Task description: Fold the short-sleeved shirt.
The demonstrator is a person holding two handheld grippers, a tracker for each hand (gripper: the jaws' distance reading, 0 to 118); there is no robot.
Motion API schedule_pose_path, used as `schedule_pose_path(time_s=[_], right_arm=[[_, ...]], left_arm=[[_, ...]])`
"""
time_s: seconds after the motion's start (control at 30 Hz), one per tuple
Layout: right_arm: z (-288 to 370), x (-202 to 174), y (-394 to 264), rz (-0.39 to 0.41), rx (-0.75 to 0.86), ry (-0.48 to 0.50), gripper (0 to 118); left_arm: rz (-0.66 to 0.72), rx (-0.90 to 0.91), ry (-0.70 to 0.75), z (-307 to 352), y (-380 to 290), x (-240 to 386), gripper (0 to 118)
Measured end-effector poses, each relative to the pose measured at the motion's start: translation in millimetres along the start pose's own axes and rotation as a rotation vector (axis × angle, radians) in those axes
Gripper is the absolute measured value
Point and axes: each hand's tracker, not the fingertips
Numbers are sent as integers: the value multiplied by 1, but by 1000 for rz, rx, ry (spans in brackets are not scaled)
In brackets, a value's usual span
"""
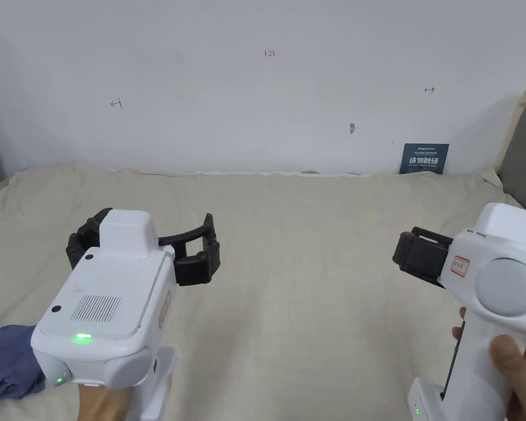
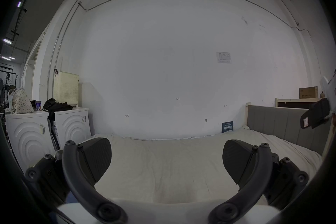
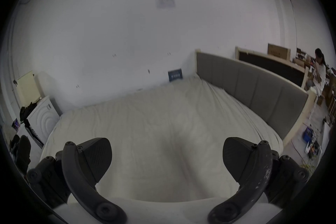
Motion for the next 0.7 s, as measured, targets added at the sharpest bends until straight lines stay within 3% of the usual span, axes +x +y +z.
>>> schedule_pose_path(time_s=[0.7], right_arm=[[7, -6, -1, 68, 91, 41, 118]], left_arm=[[14, 5, 14, 1, 1, -7, 118]])
